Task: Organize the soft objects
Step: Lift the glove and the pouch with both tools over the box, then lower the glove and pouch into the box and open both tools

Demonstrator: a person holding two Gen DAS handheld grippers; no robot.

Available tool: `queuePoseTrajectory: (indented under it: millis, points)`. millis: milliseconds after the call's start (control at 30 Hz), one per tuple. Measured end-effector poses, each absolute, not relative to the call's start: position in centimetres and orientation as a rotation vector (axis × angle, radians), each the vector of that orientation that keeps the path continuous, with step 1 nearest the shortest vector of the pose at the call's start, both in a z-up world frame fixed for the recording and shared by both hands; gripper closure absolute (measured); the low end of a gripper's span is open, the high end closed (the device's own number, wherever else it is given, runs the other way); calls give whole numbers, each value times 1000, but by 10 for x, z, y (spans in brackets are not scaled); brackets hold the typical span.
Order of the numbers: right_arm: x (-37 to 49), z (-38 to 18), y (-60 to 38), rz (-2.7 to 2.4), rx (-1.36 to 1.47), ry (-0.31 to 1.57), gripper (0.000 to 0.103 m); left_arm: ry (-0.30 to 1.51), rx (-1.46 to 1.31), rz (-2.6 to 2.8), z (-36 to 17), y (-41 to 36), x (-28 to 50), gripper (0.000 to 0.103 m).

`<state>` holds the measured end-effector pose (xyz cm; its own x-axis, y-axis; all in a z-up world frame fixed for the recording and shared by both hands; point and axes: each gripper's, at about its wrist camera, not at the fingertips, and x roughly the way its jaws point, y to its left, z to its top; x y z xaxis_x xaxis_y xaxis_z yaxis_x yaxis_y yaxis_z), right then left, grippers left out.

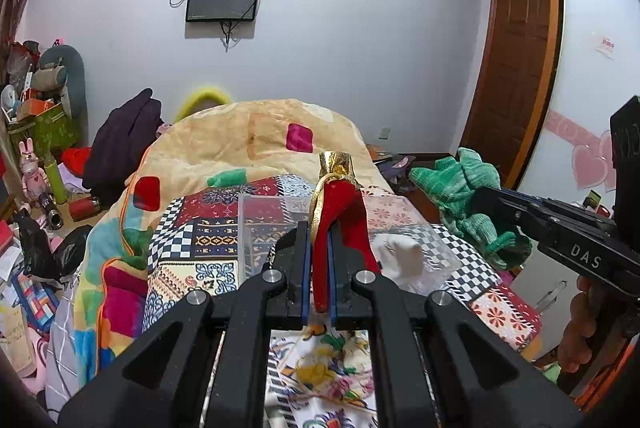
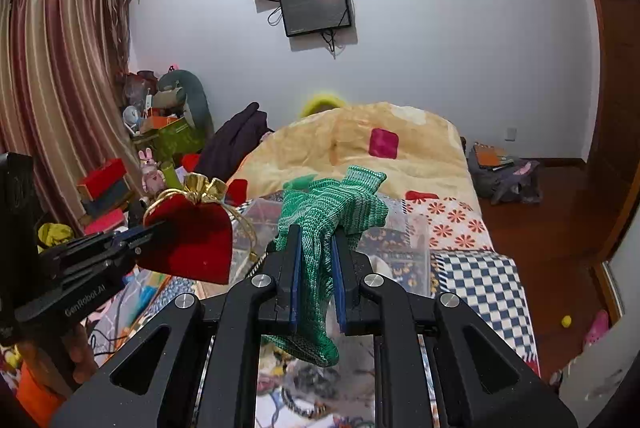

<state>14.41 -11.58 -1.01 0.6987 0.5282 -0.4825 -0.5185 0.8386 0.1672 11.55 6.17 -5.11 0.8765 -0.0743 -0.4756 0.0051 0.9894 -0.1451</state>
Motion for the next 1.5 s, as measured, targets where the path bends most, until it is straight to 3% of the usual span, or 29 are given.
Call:
queuePoseTrajectory:
  millis: [700,833,900,967,1033,1133,1233,1367,1500]
  points:
    - [210,-76,-82,591,-32,790,90,700,-101,2,-122,72,197,97]
    - [209,-74,-81,581,-51,792,89,709,-87,5,-124,70,199,91]
    - [210,-73,-81,582,-53,797,84,707,-81,4,-121,69,197,81]
    - [209,-71,-82,574,-51,795,71,698,-82,1,-118,69,194,67]
    - [207,-67,-85,565,-50,779,59,674,-79,-2,-111,68,188,61]
    - [200,-57,-90,561,-50,741,48,650,-76,-8,-101,65,180,55]
    - [193,-47,-93,561,-57,705,45,623,-74,-13,-90,62,170,50]
    - [177,-30,-101,550,-55,640,26,582,-78,-22,-74,60,154,42]
    - [161,-16,-108,540,-55,587,21,549,-86,-32,-60,57,136,36]
